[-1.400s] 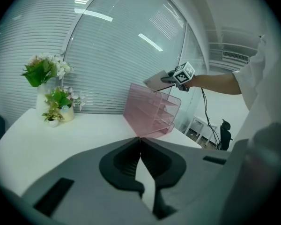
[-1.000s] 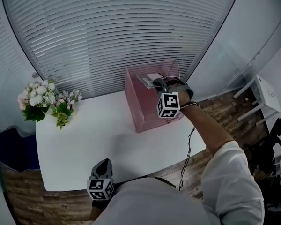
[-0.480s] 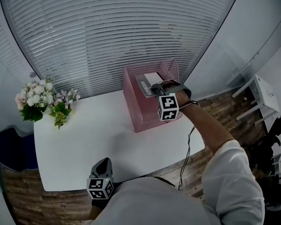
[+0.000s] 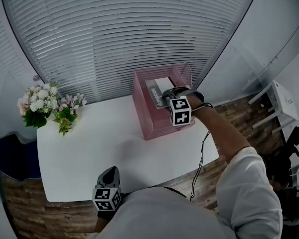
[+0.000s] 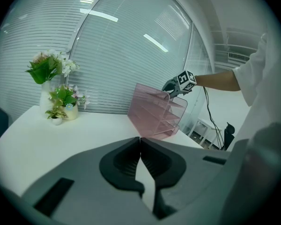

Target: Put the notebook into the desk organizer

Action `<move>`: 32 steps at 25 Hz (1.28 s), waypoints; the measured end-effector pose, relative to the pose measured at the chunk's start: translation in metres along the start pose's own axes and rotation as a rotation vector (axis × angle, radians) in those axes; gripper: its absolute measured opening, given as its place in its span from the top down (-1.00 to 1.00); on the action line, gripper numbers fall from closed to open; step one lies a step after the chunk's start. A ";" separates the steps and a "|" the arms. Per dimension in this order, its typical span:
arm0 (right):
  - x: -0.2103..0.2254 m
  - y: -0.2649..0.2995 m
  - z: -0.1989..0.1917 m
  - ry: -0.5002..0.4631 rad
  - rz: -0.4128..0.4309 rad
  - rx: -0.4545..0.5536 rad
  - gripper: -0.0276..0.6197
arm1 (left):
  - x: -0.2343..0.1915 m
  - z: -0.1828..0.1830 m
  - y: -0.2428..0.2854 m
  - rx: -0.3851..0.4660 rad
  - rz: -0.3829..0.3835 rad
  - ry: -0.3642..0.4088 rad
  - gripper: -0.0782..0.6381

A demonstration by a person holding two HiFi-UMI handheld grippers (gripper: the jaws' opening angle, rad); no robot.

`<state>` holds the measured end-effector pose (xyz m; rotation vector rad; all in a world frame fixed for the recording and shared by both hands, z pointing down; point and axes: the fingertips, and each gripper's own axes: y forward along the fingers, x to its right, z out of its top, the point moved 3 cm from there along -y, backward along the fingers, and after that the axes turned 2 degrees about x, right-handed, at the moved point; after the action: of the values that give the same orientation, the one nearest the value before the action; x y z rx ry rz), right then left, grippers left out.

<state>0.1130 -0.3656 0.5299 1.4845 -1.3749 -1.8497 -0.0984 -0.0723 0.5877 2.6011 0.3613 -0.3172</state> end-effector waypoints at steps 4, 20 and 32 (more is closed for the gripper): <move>-0.005 -0.001 0.001 0.022 0.094 0.013 0.18 | -0.001 0.001 0.001 -0.001 0.001 -0.002 0.76; 0.001 -0.010 0.001 0.180 0.311 0.065 -0.08 | -0.002 0.002 0.011 -0.010 -0.004 -0.001 0.76; 0.012 -0.030 -0.004 0.358 0.148 0.136 0.22 | -0.002 0.008 0.018 -0.013 -0.036 0.024 0.76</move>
<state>0.1201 -0.3635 0.4983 1.6351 -1.4096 -1.3451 -0.0953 -0.0920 0.5896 2.5907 0.4172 -0.2950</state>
